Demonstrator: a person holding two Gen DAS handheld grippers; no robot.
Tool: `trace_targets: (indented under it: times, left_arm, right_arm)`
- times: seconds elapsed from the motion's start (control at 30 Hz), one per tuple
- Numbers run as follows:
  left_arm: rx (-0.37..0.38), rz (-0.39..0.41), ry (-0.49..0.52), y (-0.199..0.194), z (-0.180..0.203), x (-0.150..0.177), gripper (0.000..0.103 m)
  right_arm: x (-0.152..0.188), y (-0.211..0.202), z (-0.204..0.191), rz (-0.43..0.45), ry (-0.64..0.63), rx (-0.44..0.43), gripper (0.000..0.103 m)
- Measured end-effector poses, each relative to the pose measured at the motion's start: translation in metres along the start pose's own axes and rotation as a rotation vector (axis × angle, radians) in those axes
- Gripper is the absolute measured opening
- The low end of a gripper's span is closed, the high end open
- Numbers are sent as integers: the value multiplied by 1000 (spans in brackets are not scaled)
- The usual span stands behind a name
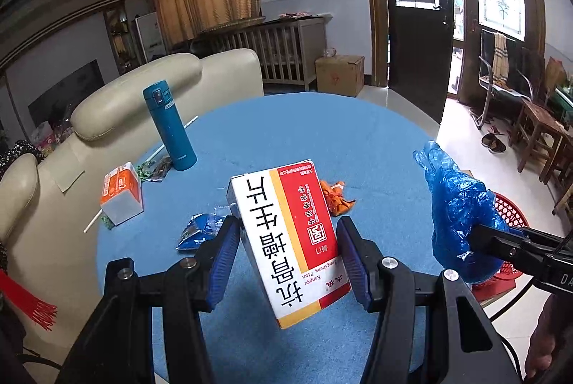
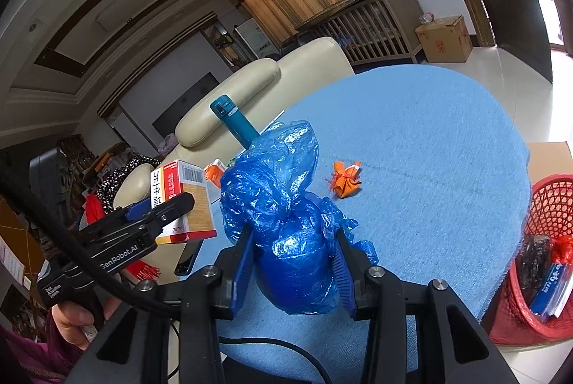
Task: Collect trash
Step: 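Grasp and lift the red-and-white medicine box with the left tool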
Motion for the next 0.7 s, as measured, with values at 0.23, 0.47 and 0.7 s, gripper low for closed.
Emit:
trace_targets:
  times: [0.23, 0.47, 0.7]
  left_arm:
    - [-12, 5, -4, -6, -7, 7, 58]
    - [-12, 15, -18, -11, -12, 11, 58]
    - [8, 19, -12, -12, -7, 12, 58]
  right_arm:
    - [0, -1, -4, 5, 12, -16, 44]
    - [6, 9, -18, -24, -18, -26, 44]
    - [7, 4, -18, -16, -22, -11, 44]
Point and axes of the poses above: each gripper's, at about its wrist camera, not at the fingertips, and y roughly the way its jaws point, z to its right, x to its underside, the point moved 8 cm from there along y, roughly the way its jaws point, and after that the axes turned 8 degrees about -z, right-handed, at the moved point
